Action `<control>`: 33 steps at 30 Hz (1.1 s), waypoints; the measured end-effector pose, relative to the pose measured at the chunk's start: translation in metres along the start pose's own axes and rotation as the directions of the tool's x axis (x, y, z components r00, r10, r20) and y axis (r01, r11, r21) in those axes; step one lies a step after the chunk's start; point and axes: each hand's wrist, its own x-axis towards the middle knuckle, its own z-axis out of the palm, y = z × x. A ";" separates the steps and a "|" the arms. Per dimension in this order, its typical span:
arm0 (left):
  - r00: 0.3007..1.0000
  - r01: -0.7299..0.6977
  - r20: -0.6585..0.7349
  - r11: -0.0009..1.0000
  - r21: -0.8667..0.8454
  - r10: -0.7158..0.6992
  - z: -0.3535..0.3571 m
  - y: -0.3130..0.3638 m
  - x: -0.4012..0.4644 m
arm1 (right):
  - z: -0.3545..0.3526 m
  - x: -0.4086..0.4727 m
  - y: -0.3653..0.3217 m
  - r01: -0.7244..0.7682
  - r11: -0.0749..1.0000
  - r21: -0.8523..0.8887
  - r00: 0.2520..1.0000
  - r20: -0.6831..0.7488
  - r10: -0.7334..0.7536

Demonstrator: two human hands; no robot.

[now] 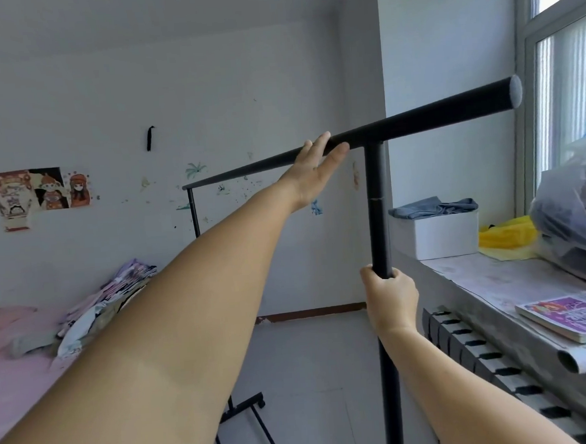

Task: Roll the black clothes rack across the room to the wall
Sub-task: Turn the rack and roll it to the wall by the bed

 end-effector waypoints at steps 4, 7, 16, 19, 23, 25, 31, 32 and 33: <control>1.000 0.002 0.003 1.000 -0.007 -0.002 -0.007 -0.030 0.019 | 0.030 0.016 0.008 -0.007 1.000 0.012 1.000 -0.003 0.008; 1.000 0.011 0.001 1.000 -0.006 -0.011 -0.012 -0.049 0.034 | 0.053 0.028 0.014 -0.010 1.000 0.016 1.000 -0.003 0.010; 0.999 -0.009 0.034 0.997 -0.071 0.011 -0.018 -0.103 0.082 | 0.100 0.064 0.030 -0.045 0.998 0.052 0.998 -0.032 0.047; 0.999 -0.029 0.030 0.995 -0.090 0.032 -0.021 -0.118 0.092 | 0.112 0.072 0.035 -0.038 0.998 0.059 0.999 -0.031 0.040; 0.999 -0.027 0.041 0.995 -0.096 0.031 -0.025 -0.136 0.107 | 0.130 0.083 0.040 -0.037 0.998 0.051 0.998 -0.043 0.040; 0.999 -0.021 0.042 0.996 -0.084 0.025 -0.026 -0.141 0.113 | 0.137 0.088 0.042 -0.037 0.998 0.046 0.998 -0.047 0.039; 1.000 -0.010 0.004 0.997 -0.073 0.010 -0.032 -0.167 0.128 | 0.165 0.098 0.048 -0.004 1.000 0.022 1.000 -0.025 0.005; 1.000 0.001 0.001 0.998 -0.068 -0.001 -0.033 -0.171 0.131 | 0.170 0.101 0.050 -0.005 1.000 0.024 1.000 -0.010 0.005; 1.000 0.016 -0.001 0.998 -0.060 -0.016 -0.034 -0.175 0.136 | 0.175 0.106 0.052 -0.009 1.000 0.025 1.000 0.007 0.009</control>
